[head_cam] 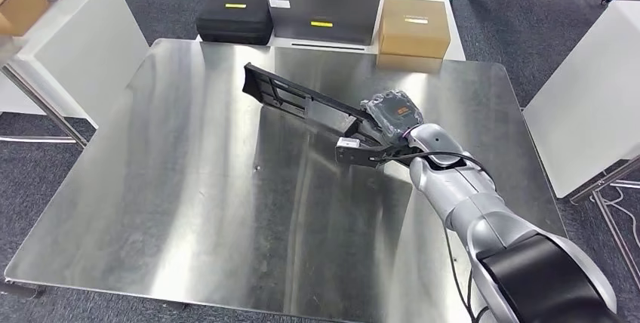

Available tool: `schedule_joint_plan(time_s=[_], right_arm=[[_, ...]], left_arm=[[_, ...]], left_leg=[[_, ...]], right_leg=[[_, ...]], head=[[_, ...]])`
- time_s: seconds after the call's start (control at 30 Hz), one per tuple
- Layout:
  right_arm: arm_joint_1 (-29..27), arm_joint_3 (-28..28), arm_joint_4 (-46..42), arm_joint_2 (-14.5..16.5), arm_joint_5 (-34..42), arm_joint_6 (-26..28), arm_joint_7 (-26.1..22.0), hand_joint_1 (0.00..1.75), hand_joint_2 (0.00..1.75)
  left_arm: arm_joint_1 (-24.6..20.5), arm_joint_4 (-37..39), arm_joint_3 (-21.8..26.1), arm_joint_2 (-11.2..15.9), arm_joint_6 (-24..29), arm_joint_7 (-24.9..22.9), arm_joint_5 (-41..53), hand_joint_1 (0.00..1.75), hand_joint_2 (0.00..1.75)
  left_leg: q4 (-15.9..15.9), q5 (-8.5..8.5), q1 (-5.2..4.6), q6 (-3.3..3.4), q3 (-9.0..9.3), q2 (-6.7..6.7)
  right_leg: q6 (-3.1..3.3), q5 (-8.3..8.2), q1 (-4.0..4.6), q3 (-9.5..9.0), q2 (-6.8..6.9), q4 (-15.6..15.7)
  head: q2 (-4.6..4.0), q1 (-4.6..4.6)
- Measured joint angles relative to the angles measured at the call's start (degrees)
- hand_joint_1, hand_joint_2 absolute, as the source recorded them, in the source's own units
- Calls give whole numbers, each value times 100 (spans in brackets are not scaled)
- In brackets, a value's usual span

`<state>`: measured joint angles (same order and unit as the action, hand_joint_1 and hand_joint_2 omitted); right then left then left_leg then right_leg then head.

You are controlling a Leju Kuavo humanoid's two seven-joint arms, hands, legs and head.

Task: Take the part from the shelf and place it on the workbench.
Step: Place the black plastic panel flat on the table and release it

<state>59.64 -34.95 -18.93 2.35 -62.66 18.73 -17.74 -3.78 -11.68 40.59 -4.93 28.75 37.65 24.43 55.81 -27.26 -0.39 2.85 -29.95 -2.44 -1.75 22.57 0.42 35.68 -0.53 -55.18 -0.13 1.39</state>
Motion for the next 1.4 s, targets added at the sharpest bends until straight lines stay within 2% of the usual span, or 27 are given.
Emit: schedule_joint_plan(time_s=[0.07, 0.13, 0.2, 0.37, 0.73, 1.07, 1.17, 1.27, 1.4], right_arm=[[43, 2, -6, 22, -5, 4, 1, 0, 0], [73, 7, -9, 58, -14, 10, -2, 0, 0], [88, 15, -8, 79, -30, 13, -7, 0, 0], [93, 43, -8, 86, -48, 13, 3, 0, 0], [94, 79, -8, 73, -15, 5, 51, 0, 0], [95, 388, -8, 11, 278, -633, 276, 0, 0], [109, 415, -9, -60, 99, -507, 525, 0, 0], [139, 440, -32, -204, -24, -104, 821, 0, 0], [195, 481, -99, -598, -299, 503, 1305, 0, 0]], left_arm=[[-7, 1, 0, -11, 26, 4, 10, 0, 175], [-24, 2, 0, -21, 31, -5, 21, 0, 87], [-35, 3, 0, -22, -7, -57, 22, 0, 0], [-39, 1, 3, -10, -213, -110, 1, 0, 0], [-28, 1, 33, -1, -287, -113, -19, 0, 0], [-28, 1, 57, 1, -357, -174, -16, 0, 0], [-27, 1, 101, -2, -363, -178, -22, 0, 0], [-26, 1, 153, -4, -346, -178, -61, 0, 0], [-20, 1, 251, -26, -305, -232, -138, 0, 0]], left_leg=[[-10, -61, 13, 23, 61, 29], [-20, -84, 31, -11, 105, 53], [-40, -101, 34, -36, 114, 66], [-53, -128, 36, -64, 124, 79], [-52, -120, 32, -74, 126, 82], [-51, -123, 28, -72, 126, 84], [-51, -124, 24, -70, 126, 83], [-51, -125, 20, -70, 126, 83], [-49, -126, 12, -67, 127, 76]], right_leg=[[50, -206, -2, -54, -17, 23], [120, -169, 16, -49, -44, 8], [145, -151, 17, -50, -57, 3], [165, -127, 19, -52, -63, 6], [176, -135, 17, -55, -63, 5], [175, -134, 14, -52, -63, 6], [175, -133, 12, -52, -62, 6], [175, -133, 10, -52, -62, 7], [175, -133, 4, -52, -58, 7]], head=[[0, 20], [0, 28], [0, 30], [0, 28], [0, 27], [0, 27], [0, 27], [0, 27], [0, 28]])
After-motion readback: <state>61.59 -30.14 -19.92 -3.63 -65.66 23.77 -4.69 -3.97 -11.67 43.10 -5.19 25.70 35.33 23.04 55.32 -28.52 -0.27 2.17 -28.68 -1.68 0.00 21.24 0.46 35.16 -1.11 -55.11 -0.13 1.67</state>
